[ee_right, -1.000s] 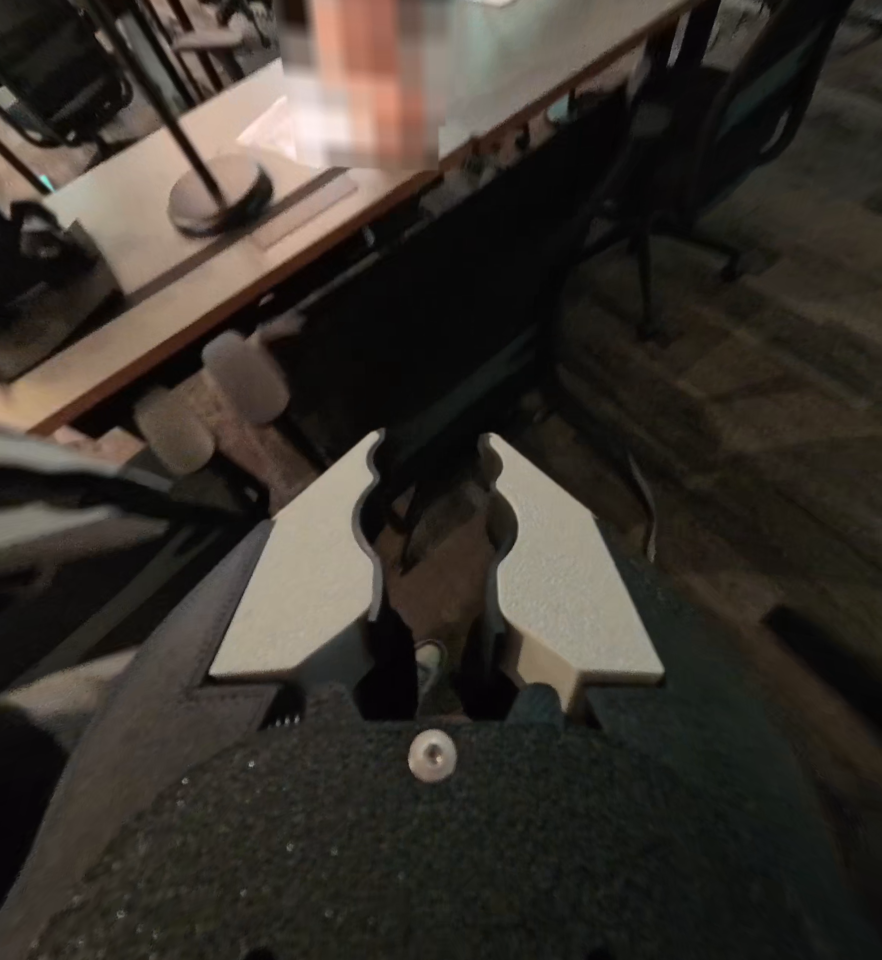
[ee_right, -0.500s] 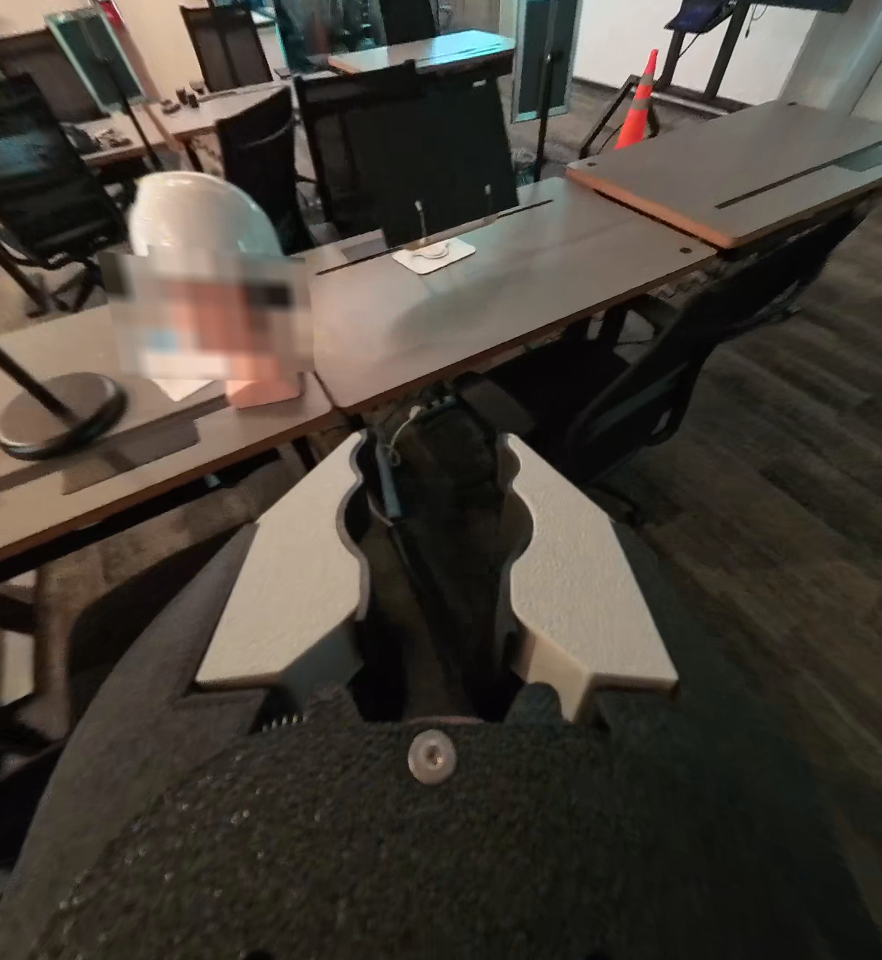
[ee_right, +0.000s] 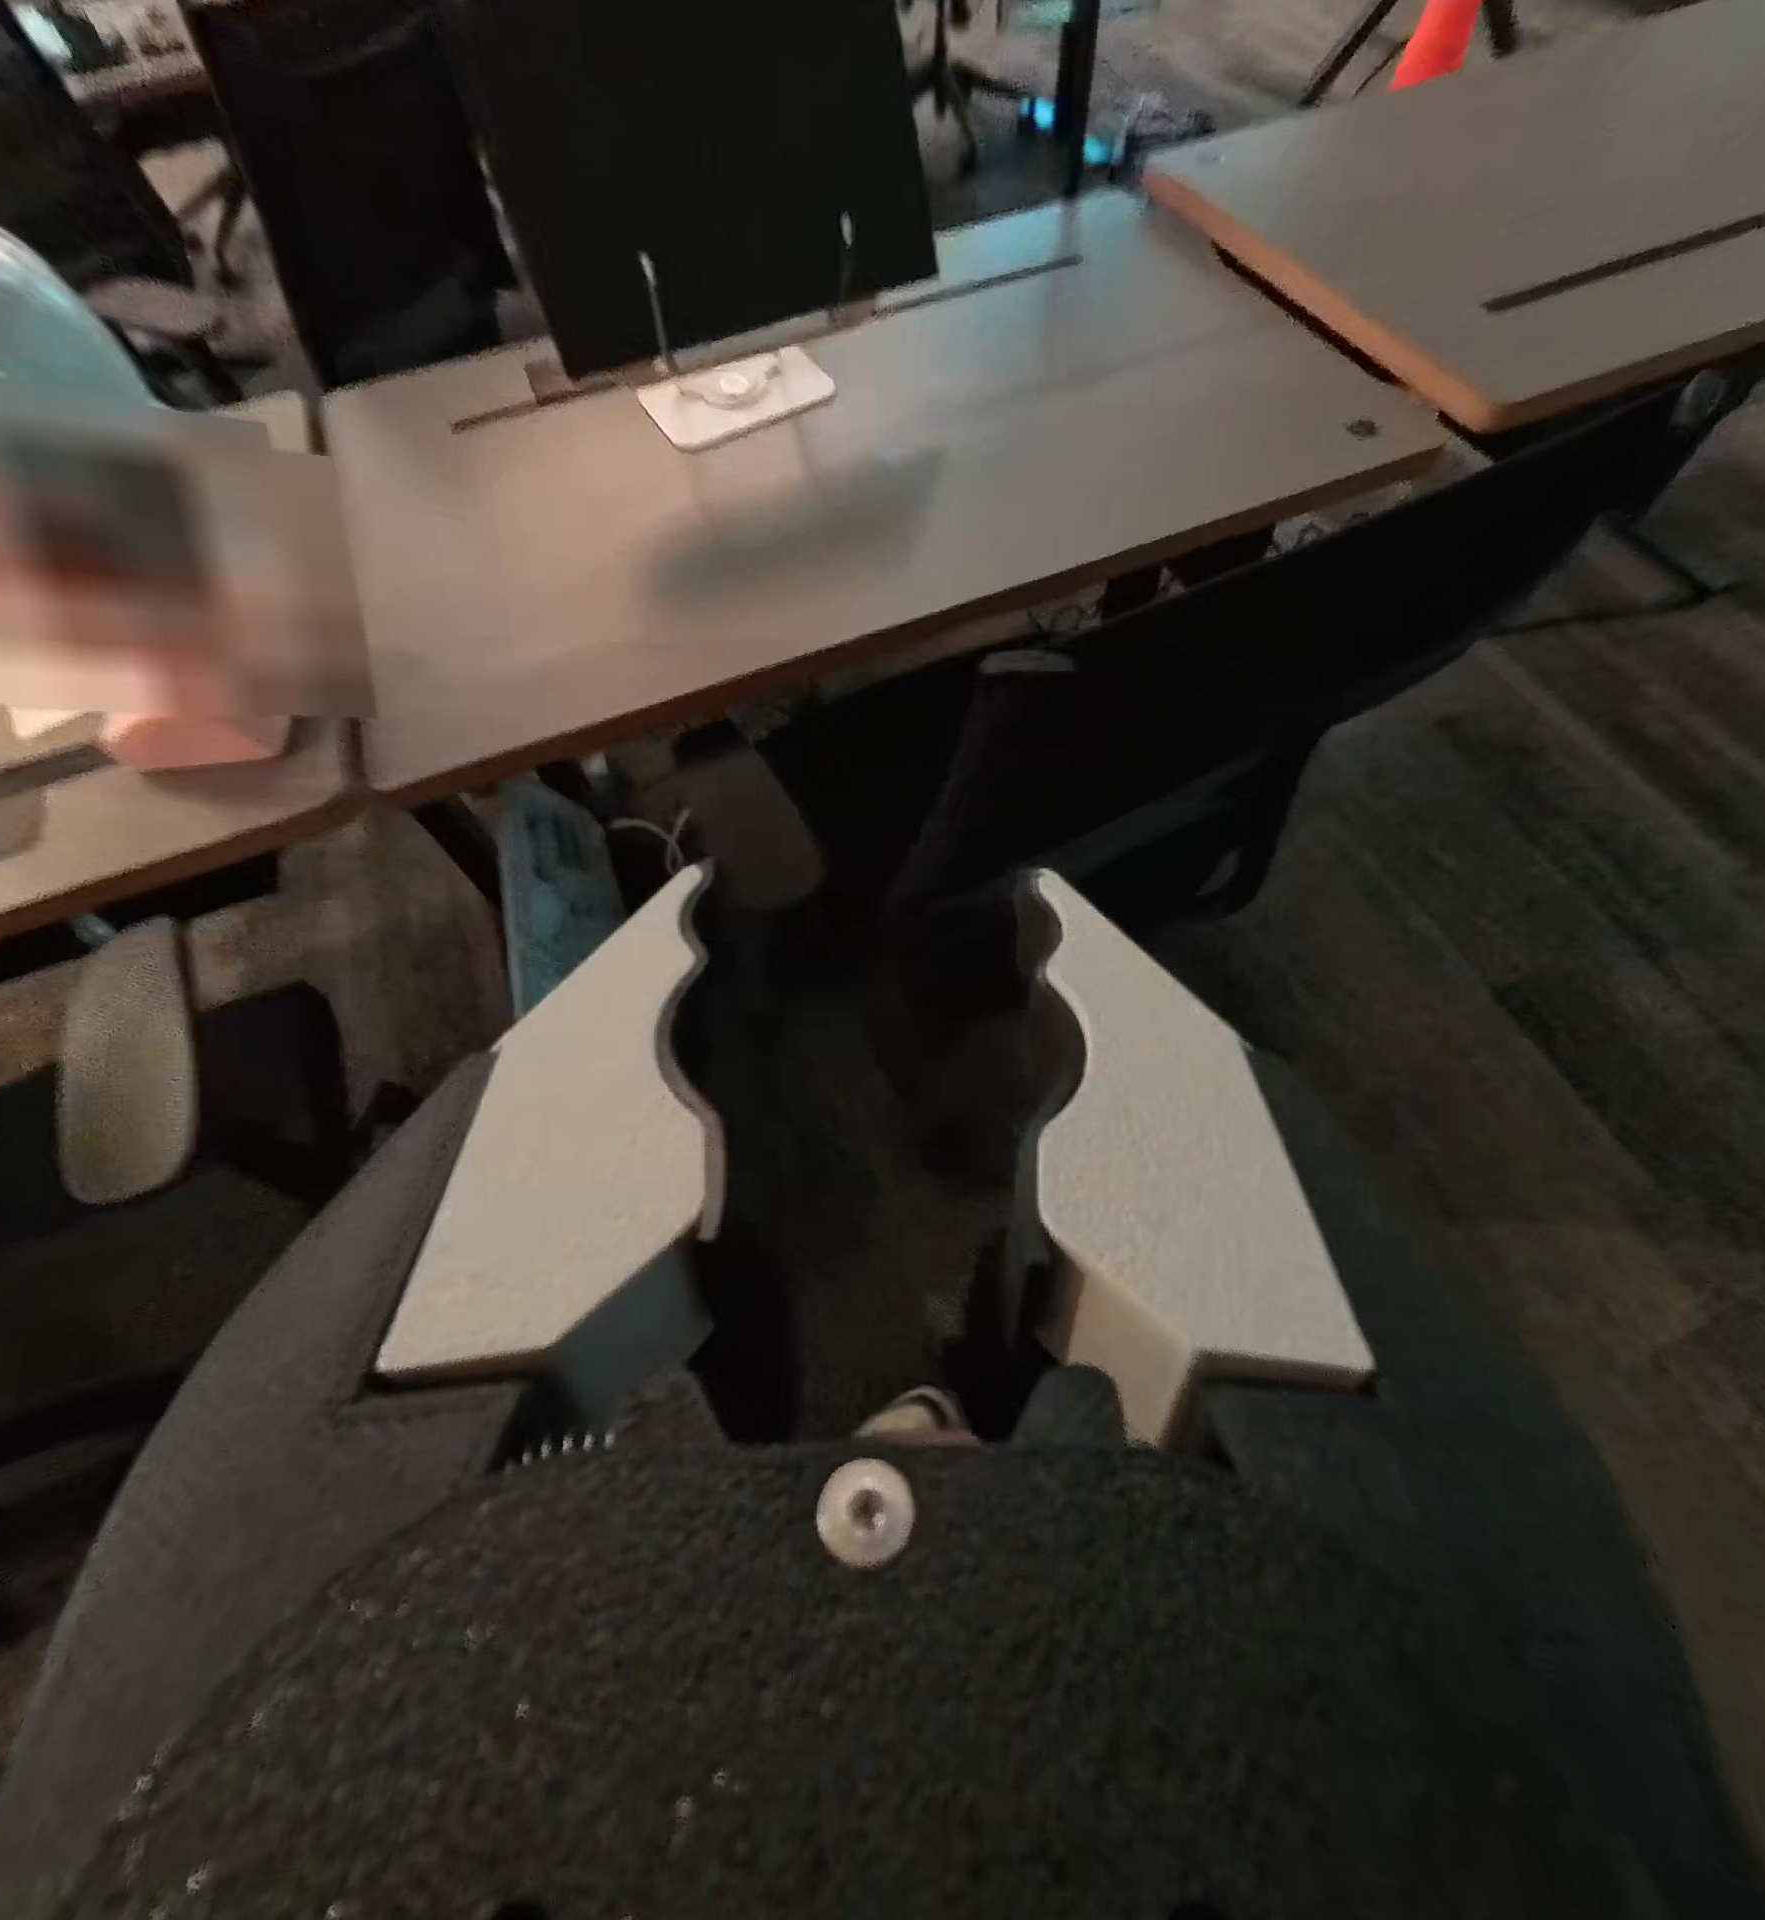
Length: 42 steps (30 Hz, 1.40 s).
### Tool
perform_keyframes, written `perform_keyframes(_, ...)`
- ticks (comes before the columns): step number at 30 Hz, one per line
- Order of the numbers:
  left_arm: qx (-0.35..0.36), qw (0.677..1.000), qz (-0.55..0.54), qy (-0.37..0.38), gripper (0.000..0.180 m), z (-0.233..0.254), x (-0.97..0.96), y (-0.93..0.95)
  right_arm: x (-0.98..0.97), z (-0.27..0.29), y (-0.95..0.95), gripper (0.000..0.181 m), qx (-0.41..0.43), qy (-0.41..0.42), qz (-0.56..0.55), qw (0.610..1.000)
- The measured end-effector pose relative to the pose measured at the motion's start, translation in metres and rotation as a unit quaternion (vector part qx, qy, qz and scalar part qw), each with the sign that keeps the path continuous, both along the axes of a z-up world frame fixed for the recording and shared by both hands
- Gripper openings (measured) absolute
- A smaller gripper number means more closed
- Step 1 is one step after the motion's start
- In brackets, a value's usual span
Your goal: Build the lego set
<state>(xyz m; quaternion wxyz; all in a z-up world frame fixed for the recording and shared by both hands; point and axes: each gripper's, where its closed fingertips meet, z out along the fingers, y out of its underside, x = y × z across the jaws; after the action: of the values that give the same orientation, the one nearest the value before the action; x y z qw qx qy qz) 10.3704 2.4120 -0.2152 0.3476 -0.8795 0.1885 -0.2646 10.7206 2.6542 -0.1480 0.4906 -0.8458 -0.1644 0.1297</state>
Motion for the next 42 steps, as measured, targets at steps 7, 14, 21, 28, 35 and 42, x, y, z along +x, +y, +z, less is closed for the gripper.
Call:
perform_keyframes(7, -0.029, 0.998, 0.064, 0.001, 0.032, -0.016, 0.158, 0.212, 0.136, -0.045, 0.188, 0.053, -0.039, -0.031, 0.036, 0.998)
perform_keyframes(14, -0.057, 0.994, 0.097, -0.006, 0.050, -0.010, 0.255, 0.345, 0.212, -0.040, 0.330, 0.057, -0.035, -0.114, 0.037, 0.992)
perform_keyframes(21, -0.059, 0.993, 0.078, 0.065, 0.052, -0.036, 0.328, 0.470, 0.214, -0.082, 0.439, 0.057, -0.059, -0.224, 0.202, 0.952)
perform_keyframes(28, -0.181, 0.942, 0.272, 0.076, 0.062, -0.086, 0.311, 0.483, 0.221, -0.129, 0.505, 0.053, -0.140, -0.185, 0.261, 0.937)
perform_keyframes(35, -0.280, 0.859, 0.425, 0.053, 0.069, -0.105, 0.299, 0.477, 0.213, -0.141, 0.521, 0.051, -0.233, -0.189, 0.318, 0.899)
perform_keyframes(42, -0.175, 0.925, 0.252, 0.224, 0.049, -0.077, 0.330, 0.509, 0.196, -0.143, 0.496, 0.045, -0.162, -0.265, 0.611, 0.729)
